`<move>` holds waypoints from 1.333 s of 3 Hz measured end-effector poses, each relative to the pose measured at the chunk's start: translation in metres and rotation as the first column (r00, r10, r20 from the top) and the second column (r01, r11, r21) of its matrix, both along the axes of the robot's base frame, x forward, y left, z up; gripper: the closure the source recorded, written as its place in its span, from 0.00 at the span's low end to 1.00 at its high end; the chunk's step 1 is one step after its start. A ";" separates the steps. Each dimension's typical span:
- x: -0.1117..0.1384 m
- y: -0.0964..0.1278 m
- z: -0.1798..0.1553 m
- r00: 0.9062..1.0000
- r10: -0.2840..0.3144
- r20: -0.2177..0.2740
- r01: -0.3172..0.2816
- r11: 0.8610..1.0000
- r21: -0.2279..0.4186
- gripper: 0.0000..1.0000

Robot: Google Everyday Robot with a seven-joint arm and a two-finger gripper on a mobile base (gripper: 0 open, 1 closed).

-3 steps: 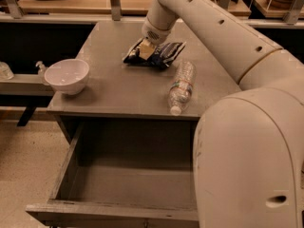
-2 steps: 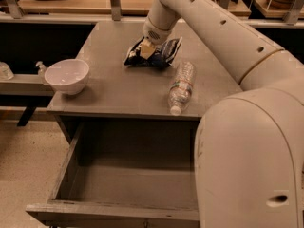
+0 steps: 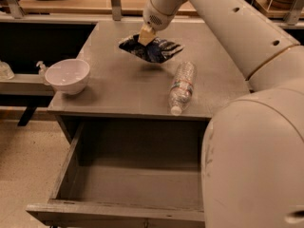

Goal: Place blue chip bag into top drawer

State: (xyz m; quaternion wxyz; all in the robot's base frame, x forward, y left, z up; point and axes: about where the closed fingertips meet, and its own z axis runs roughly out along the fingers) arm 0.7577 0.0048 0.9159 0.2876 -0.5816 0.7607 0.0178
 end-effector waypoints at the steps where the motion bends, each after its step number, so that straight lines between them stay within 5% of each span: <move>1: -0.015 0.013 0.053 0.994 0.053 0.096 -0.054 0.999 0.007 1.00; 2: -0.032 0.025 0.099 0.981 0.070 0.178 -0.072 0.997 0.008 1.00; 3: -0.032 0.025 0.099 0.982 0.070 0.178 -0.072 0.997 0.008 1.00; 4: -0.057 0.039 0.096 0.973 0.152 0.173 -0.152 0.988 -0.013 1.00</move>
Offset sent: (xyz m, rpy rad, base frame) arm -0.0535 0.0372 0.1545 0.0218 -0.2786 0.0759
